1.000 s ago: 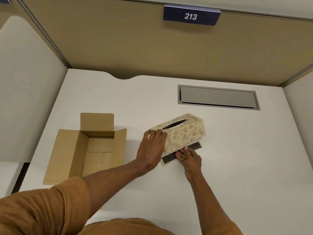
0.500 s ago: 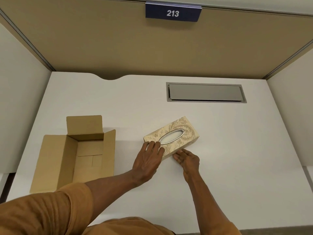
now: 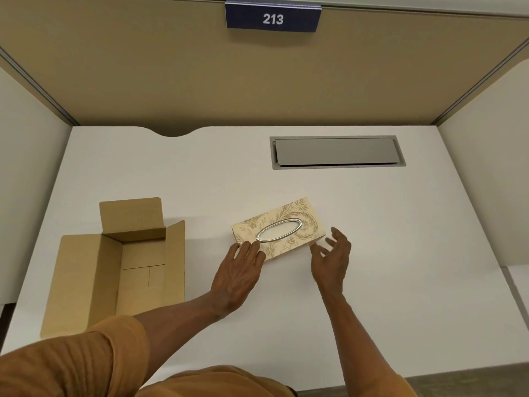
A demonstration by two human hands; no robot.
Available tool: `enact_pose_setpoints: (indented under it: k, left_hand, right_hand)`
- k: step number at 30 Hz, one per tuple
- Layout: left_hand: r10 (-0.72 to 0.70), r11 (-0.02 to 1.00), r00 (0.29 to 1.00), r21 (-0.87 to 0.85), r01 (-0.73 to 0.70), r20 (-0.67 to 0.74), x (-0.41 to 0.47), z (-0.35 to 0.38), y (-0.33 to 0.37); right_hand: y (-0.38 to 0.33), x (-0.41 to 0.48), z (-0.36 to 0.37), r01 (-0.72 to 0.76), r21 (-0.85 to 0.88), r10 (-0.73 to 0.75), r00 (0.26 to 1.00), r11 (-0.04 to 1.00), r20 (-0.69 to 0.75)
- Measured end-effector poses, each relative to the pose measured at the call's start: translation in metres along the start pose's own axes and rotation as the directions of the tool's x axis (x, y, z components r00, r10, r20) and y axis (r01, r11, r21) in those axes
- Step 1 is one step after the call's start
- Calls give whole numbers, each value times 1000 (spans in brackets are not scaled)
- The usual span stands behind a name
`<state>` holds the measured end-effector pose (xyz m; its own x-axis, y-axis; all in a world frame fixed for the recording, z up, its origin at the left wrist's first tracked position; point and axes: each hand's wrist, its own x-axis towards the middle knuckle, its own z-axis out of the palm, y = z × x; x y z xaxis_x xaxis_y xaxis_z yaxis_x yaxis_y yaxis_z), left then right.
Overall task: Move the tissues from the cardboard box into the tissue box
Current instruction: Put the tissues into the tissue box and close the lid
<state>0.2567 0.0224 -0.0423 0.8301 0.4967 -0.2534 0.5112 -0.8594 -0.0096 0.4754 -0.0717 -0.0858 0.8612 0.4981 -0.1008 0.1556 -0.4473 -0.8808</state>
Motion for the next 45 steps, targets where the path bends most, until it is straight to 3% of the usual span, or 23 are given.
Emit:
enact_pose_setpoints:
  k: [4, 10, 17, 28, 45]
  left_hand:
    - [27, 999, 999, 28, -26, -45, -5, 8, -8]
    - [-31, 999, 999, 24, 30, 37, -9, 21, -13]
    - [-42, 999, 997, -13, 43, 70, 5, 21, -17]
    - [-33, 998, 995, -48, 38, 95, 59, 9, -40]
    - [-28, 1000, 994, 5, 28, 103, 126, -11, -78]
  right_hand:
    - [6, -3, -8, 368, -241, -353, 930, 898, 103]
    - [24, -14, -8, 604, -434, -500, 797, 669, 339]
    - [28, -16, -7, 624, -536, -395, 779, 569, 487]
    - [11, 28, 9, 627, -624, -313, 776, 466, 547]
    - [-19, 81, 41, 604, -654, -258, 792, 456, 553]
